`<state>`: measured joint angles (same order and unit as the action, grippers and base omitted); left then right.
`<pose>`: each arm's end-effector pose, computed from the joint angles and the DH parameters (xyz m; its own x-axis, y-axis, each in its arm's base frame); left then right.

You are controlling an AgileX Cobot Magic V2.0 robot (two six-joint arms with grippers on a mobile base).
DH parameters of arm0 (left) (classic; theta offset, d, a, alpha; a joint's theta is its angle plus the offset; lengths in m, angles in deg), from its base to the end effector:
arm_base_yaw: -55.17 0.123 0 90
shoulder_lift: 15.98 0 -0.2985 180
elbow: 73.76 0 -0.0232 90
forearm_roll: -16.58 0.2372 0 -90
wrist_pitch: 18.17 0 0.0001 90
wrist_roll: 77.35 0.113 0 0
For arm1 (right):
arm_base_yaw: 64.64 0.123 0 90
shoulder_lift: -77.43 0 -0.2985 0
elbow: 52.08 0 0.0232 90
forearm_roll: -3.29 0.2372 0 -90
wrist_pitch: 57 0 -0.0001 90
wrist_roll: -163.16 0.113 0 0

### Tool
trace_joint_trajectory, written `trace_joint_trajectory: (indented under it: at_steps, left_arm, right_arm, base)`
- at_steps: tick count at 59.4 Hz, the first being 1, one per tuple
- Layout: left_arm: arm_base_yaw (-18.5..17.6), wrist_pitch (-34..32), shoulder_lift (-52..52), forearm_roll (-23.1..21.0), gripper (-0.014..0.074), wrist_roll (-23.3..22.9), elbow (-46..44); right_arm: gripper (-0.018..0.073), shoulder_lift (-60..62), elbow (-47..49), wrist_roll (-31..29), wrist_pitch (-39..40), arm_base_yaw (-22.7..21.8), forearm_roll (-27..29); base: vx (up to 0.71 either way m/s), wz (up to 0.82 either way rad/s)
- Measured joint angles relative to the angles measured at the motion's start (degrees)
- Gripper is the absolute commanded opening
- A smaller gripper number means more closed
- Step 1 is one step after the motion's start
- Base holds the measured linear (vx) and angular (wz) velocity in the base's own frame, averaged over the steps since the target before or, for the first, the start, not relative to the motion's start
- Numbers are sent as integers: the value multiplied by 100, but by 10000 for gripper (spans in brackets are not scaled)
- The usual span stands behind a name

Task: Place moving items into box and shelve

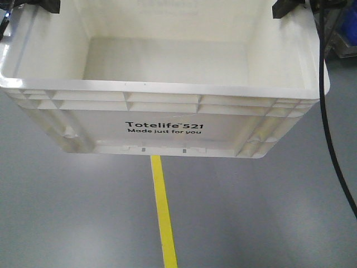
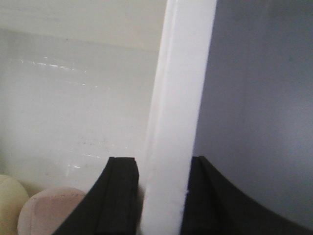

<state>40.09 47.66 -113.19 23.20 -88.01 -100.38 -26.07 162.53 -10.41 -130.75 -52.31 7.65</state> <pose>0.3228 -0.0747 0.4386 -0.7171 0.0510 -0.6951 0.0903 0.9957 -0.0202 0.3411 0.0830 0.4307 -0.8033 -0.0396 -0.5943 -0.1507 0.9789 0.1383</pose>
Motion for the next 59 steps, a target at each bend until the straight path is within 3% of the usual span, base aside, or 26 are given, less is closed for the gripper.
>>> trace_joint_trajectory:
  at_steps: [30,59]
  left_arm:
    - [29,6,0,42,-1,0,0]
    - [29,-16,0,66,-1,0,0]
  right_arm:
    - [-5,-17,0,0,0,0,93]
    - [-5,-17,0,0,0,0,131]
  base:
    - [66,-51]
    - [58,-81]
